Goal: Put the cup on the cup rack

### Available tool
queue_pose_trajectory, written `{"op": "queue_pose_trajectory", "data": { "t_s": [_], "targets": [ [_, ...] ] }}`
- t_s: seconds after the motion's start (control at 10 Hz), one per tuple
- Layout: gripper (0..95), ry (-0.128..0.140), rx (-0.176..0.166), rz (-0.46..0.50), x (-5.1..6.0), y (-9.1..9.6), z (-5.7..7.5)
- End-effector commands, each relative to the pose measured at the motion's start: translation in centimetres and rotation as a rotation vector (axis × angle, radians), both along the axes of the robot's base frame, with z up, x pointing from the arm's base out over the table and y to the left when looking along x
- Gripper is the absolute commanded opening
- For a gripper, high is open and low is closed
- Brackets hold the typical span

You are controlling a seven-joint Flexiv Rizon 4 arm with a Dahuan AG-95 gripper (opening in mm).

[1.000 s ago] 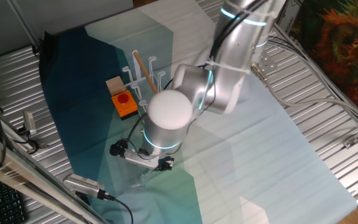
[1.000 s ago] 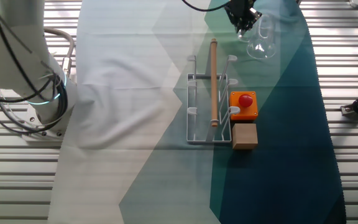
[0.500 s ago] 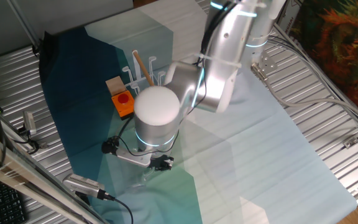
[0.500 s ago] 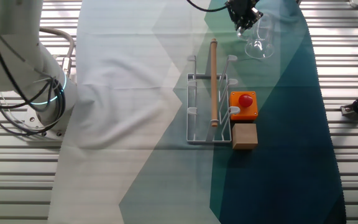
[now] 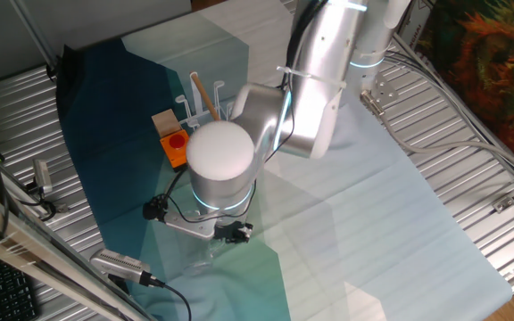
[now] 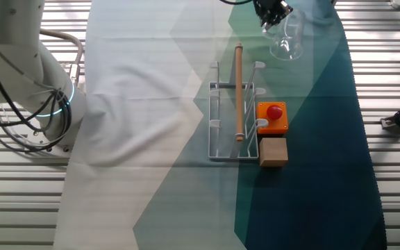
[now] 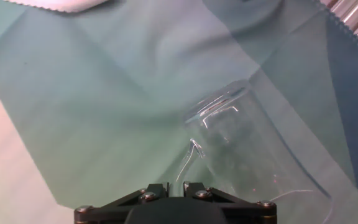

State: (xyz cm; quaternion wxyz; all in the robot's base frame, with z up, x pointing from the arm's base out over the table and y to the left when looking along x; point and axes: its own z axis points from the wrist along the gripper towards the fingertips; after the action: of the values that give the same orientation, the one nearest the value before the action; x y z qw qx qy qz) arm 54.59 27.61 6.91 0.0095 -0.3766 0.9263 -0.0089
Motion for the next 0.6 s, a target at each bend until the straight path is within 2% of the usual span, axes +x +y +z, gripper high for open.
{"op": "queue_pose_trajectory", "data": {
  "t_s": [0.1,0.3,0.6],
  "targets": [
    [0.0,0.005,-0.008,-0.003,-0.8,0.1,0.8],
    [0.0,0.015,-0.010,-0.006,-1.2,0.3,1.3],
    [0.0,0.013,0.009,-0.006,-2.5,0.7,2.3]
  ]
}}
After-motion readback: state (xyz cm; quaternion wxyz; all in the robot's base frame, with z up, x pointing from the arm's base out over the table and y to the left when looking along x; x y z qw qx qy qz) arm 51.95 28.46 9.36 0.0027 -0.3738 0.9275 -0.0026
